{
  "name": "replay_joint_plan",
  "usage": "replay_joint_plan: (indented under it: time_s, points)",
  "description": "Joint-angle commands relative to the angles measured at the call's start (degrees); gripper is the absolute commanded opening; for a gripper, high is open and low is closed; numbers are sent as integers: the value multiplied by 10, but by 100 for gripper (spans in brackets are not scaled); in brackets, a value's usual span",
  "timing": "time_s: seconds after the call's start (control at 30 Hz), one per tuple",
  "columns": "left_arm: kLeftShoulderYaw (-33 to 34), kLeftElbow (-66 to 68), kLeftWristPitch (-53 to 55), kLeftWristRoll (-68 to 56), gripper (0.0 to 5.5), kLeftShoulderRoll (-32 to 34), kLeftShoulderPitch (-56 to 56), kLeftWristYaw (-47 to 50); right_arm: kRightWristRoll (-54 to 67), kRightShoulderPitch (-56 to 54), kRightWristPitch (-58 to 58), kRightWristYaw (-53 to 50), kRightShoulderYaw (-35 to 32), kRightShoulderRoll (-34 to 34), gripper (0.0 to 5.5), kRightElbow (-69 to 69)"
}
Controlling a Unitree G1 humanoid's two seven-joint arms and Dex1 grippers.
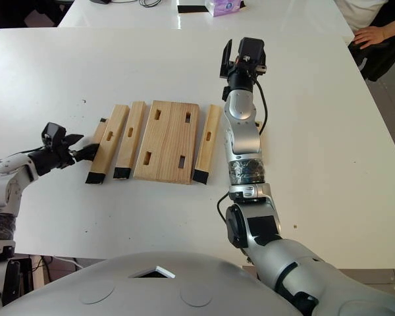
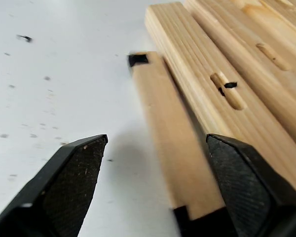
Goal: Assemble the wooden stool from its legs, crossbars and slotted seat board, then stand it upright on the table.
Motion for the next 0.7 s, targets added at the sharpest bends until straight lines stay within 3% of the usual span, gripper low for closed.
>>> replay_joint_plan:
  time_s: [0.03,0.33,0.7]
  points:
    - [0,-19,1,-2,374,-1,8,0,-2,5,-4,0,1,-2,363,3]
    - [-12,-5,21,21,374,-4,5,34,-2,6,-5,-3,2,0,363,5]
    - [-21,-38,115,14,221,-8,24,71,-3,19,-4,-15,-2,4,363,-9]
